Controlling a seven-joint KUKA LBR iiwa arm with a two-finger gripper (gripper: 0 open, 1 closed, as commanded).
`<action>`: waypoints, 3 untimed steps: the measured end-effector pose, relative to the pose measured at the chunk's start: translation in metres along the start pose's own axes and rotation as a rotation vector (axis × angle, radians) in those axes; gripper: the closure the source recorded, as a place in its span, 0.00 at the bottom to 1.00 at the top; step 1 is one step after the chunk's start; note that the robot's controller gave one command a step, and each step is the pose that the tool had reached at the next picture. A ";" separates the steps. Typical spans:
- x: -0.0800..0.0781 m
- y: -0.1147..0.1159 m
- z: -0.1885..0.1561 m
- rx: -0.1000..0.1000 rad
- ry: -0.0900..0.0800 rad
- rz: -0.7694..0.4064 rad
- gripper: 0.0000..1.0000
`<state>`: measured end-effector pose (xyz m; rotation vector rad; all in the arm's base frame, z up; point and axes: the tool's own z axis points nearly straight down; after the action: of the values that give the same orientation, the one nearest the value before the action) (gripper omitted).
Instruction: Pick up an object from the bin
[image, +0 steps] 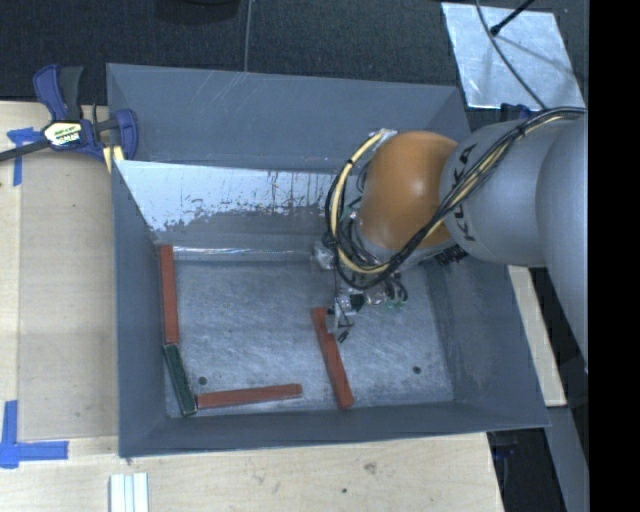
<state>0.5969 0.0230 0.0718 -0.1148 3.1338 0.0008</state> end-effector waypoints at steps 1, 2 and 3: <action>0.031 -0.055 -0.003 0.003 0.005 0.039 0.00; 0.030 -0.051 -0.004 -0.001 0.003 0.035 1.00; 0.030 -0.051 -0.003 0.000 0.003 0.036 0.00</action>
Offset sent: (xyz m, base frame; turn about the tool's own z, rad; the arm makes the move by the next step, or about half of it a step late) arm -0.0270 -0.0527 0.0023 0.0323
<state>0.5709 -0.0303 0.0748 -0.0587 3.1385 0.0006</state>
